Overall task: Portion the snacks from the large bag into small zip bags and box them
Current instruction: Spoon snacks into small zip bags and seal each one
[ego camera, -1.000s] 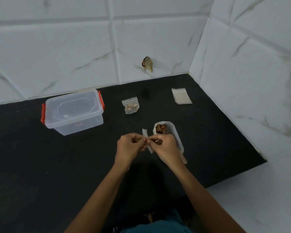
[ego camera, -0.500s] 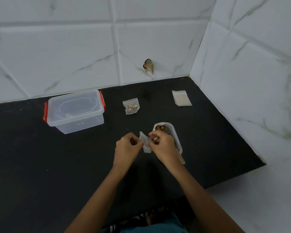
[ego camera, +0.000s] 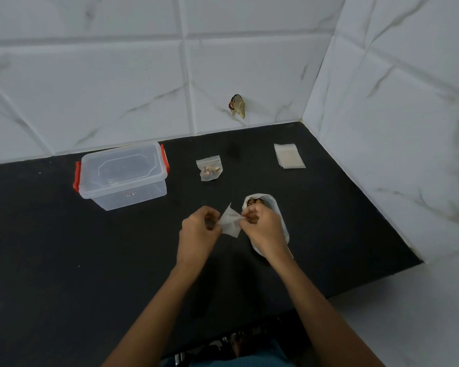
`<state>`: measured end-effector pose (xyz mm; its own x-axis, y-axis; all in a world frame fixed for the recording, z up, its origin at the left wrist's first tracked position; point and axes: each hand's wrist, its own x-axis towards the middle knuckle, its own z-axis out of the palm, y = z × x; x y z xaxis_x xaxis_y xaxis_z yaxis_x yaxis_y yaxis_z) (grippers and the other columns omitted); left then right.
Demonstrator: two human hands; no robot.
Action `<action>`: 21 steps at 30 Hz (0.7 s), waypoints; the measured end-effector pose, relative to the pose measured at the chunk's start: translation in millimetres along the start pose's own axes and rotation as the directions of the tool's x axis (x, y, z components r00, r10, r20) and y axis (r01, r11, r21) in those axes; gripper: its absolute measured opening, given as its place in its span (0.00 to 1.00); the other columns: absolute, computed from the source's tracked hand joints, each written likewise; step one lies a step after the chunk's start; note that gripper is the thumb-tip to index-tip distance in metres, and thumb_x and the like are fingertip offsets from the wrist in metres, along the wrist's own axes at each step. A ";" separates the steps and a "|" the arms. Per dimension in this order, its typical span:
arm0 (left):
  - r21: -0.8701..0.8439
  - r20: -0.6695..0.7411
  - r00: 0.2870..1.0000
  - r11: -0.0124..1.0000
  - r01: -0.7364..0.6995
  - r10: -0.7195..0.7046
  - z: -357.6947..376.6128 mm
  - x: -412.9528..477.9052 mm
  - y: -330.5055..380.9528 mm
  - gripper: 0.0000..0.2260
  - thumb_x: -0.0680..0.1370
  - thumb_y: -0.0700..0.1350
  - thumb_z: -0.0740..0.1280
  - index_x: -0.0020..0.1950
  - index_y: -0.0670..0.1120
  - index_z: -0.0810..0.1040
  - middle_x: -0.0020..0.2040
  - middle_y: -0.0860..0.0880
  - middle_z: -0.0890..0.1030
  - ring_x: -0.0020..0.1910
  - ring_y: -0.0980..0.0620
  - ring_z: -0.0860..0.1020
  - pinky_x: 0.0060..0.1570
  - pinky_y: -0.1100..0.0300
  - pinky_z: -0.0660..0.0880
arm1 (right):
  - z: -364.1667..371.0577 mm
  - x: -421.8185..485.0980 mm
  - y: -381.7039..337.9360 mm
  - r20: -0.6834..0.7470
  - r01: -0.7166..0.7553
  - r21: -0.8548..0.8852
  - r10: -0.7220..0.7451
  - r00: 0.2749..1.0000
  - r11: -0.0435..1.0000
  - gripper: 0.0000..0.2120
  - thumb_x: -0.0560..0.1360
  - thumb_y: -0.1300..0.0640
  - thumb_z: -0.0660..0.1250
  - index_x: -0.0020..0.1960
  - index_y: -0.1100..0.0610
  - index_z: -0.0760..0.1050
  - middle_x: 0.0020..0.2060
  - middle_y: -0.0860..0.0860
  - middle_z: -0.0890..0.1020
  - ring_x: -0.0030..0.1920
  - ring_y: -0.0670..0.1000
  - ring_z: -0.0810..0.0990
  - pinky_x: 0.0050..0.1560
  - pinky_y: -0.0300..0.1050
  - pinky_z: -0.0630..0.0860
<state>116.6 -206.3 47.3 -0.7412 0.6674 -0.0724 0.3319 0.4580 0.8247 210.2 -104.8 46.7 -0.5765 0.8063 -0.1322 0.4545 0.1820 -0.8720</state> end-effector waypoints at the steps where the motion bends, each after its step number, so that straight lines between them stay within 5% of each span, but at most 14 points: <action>1: 0.069 -0.015 0.999 0.997 -0.041 0.042 -0.3 0.1 0.9 0.11 0.74 0.38 0.68 0.54 0.49 0.75 0.51 0.55 0.74 0.43 0.60 0.76 0.42 0.67 0.74 | 0.3 0.4 -0.8 0.011 0.001 -0.012 0.000 1.000 1.000 0.07 0.73 0.63 0.66 0.50 0.55 0.75 0.44 0.47 0.78 0.42 0.39 0.76 0.41 0.28 0.72; 5: 0.156 -0.050 0.980 0.970 -0.185 0.195 -2.3 2.5 5.7 0.13 0.73 0.38 0.68 0.54 0.50 0.75 0.52 0.59 0.70 0.46 0.58 0.73 0.42 0.68 0.70 | -0.6 -2.6 -4.9 0.063 0.077 -0.075 -0.072 0.995 0.994 0.08 0.75 0.61 0.64 0.53 0.57 0.76 0.41 0.44 0.75 0.38 0.36 0.73 0.36 0.27 0.70; 9: -0.142 0.033 0.982 0.974 -0.178 0.185 -9.7 8.9 6.7 0.15 0.74 0.33 0.64 0.50 0.54 0.75 0.53 0.57 0.75 0.55 0.57 0.73 0.55 0.61 0.73 | -1.3 2.0 -9.0 0.101 0.111 -0.043 -0.106 0.989 0.993 0.09 0.74 0.62 0.67 0.53 0.58 0.78 0.41 0.45 0.78 0.40 0.39 0.76 0.40 0.29 0.72; 12: -0.201 0.229 0.945 0.961 -0.190 0.235 -16.1 13.6 2.7 0.11 0.76 0.47 0.64 0.54 0.61 0.71 0.56 0.62 0.73 0.60 0.59 0.70 0.62 0.55 0.71 | -4.9 6.3 -9.3 0.144 0.062 0.047 -0.068 0.987 0.997 0.05 0.72 0.60 0.69 0.47 0.54 0.77 0.43 0.47 0.81 0.44 0.44 0.79 0.45 0.36 0.77; 15: -0.230 0.390 0.883 0.956 -0.181 0.261 -15.4 15.1 -8.1 0.32 0.63 0.62 0.69 0.64 0.68 0.59 0.62 0.64 0.67 0.66 0.57 0.66 0.65 0.54 0.67 | -9.8 5.7 -11.4 0.137 0.043 0.116 -0.059 0.989 0.992 0.06 0.72 0.60 0.70 0.41 0.49 0.75 0.39 0.45 0.81 0.44 0.45 0.81 0.48 0.41 0.78; 18: -0.168 0.353 0.883 0.950 -0.264 0.308 -6.2 14.8 -16.1 0.46 0.58 0.59 0.75 0.68 0.66 0.49 0.64 0.67 0.60 0.68 0.58 0.62 0.68 0.59 0.59 | -11.2 4.4 -12.9 0.110 0.046 0.141 -0.062 0.992 0.989 0.06 0.72 0.60 0.69 0.42 0.50 0.75 0.38 0.45 0.81 0.42 0.43 0.81 0.43 0.35 0.77; 21: -0.095 0.237 0.921 0.950 -0.296 0.311 1.2 12.4 -16.0 0.44 0.66 0.44 0.76 0.71 0.58 0.49 0.58 0.65 0.62 0.60 0.64 0.65 0.61 0.74 0.61 | -9.6 2.7 -14.2 0.126 0.053 0.159 -0.073 0.989 0.986 0.06 0.72 0.61 0.69 0.41 0.51 0.76 0.38 0.46 0.81 0.41 0.44 0.81 0.41 0.35 0.77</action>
<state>102.8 -204.6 32.5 -0.4411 0.8957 0.0568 0.4793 0.1816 0.8586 208.7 -99.9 63.3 -0.6892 0.7135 -0.1264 0.3100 0.1327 -0.9414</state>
